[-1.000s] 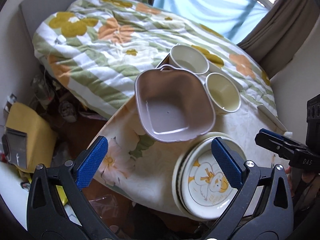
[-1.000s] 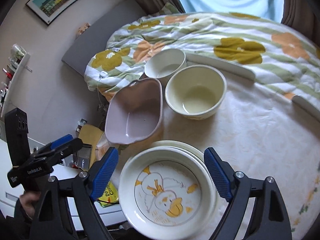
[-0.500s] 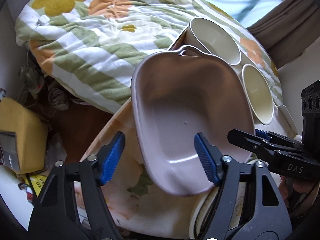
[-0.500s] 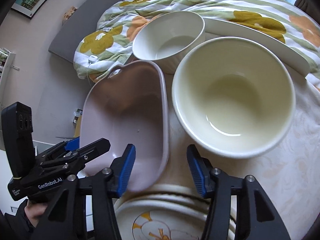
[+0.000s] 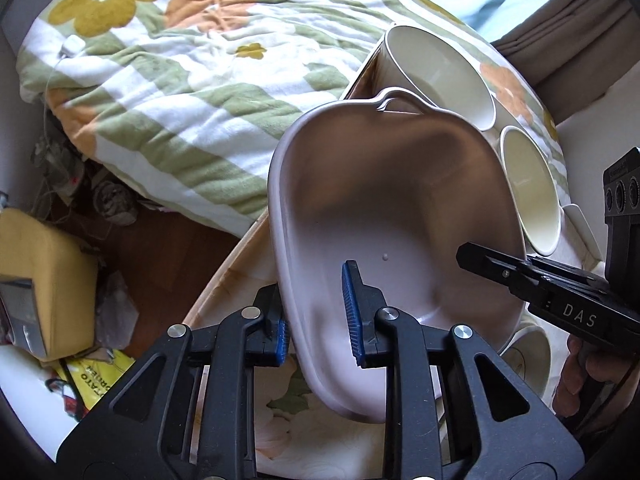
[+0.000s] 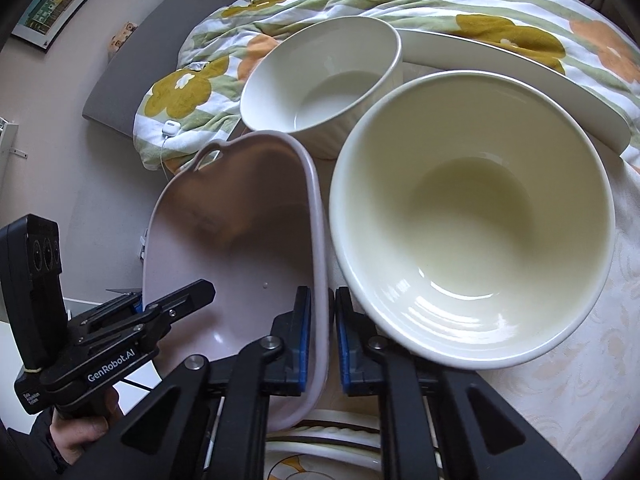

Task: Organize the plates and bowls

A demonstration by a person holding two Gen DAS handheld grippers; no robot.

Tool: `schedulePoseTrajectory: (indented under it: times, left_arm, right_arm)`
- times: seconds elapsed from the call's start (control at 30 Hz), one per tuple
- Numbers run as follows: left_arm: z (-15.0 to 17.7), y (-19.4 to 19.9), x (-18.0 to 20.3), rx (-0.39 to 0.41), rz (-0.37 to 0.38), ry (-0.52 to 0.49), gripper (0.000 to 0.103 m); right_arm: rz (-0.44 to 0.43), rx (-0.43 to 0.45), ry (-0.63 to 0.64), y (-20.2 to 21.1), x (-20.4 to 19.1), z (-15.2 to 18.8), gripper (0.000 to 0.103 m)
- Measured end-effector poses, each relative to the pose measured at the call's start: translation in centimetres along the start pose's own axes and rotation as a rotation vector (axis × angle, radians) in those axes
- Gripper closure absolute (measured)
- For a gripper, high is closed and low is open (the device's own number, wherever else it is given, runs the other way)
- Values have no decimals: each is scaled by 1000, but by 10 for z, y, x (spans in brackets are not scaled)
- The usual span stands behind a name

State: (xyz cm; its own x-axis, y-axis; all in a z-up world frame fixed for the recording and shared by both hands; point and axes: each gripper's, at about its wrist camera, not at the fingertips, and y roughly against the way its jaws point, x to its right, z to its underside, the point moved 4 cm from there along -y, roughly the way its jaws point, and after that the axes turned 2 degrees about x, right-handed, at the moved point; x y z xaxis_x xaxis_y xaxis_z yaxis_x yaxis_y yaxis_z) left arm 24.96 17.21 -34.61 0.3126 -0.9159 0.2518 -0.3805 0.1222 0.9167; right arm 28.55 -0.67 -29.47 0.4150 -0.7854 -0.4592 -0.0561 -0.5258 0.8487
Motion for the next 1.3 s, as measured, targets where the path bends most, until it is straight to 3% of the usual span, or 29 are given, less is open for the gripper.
schedulePoseTrajectory:
  times: [0.33, 0.63, 0.97, 1.3]
  left_arm:
    - [1, 31, 10, 67, -14, -56, 83]
    - [20, 93, 50, 159, -17, -113, 83]
    - [83, 149, 154, 210, 52, -251, 83]
    - [154, 131, 283, 123, 197, -433, 83]
  right_arm:
    - [-24, 55, 17, 19, -9, 9, 92]
    - [-54, 164, 23, 83, -15, 37, 92]
    - [-7, 306, -65, 189, 24, 113, 92]
    - [127, 417, -242, 264, 108, 201, 92]
